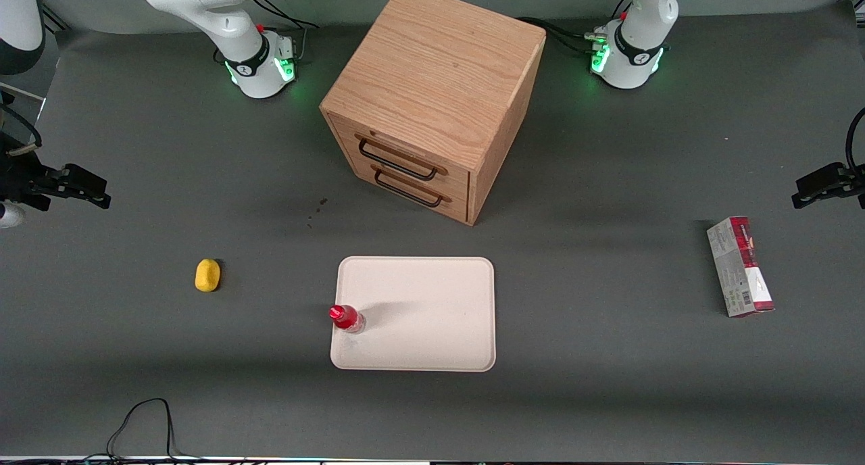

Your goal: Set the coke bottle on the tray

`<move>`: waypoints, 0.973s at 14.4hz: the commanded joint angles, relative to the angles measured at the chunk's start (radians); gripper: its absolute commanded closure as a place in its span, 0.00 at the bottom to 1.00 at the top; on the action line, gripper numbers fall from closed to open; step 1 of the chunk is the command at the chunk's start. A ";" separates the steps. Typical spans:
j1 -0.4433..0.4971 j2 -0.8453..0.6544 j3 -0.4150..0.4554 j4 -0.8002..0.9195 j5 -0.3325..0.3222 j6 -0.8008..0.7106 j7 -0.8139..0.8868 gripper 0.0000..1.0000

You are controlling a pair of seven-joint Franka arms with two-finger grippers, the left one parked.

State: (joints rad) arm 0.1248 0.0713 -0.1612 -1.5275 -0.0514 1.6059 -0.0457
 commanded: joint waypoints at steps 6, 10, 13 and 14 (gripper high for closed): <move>0.029 -0.004 -0.049 0.017 0.007 -0.057 0.027 0.00; 0.030 -0.005 -0.049 0.018 0.008 -0.057 0.024 0.00; 0.032 -0.005 -0.049 0.018 0.008 -0.057 0.018 0.00; 0.032 -0.005 -0.049 0.017 0.008 -0.058 0.014 0.00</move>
State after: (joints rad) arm 0.1422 0.0710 -0.1993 -1.5179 -0.0513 1.5648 -0.0411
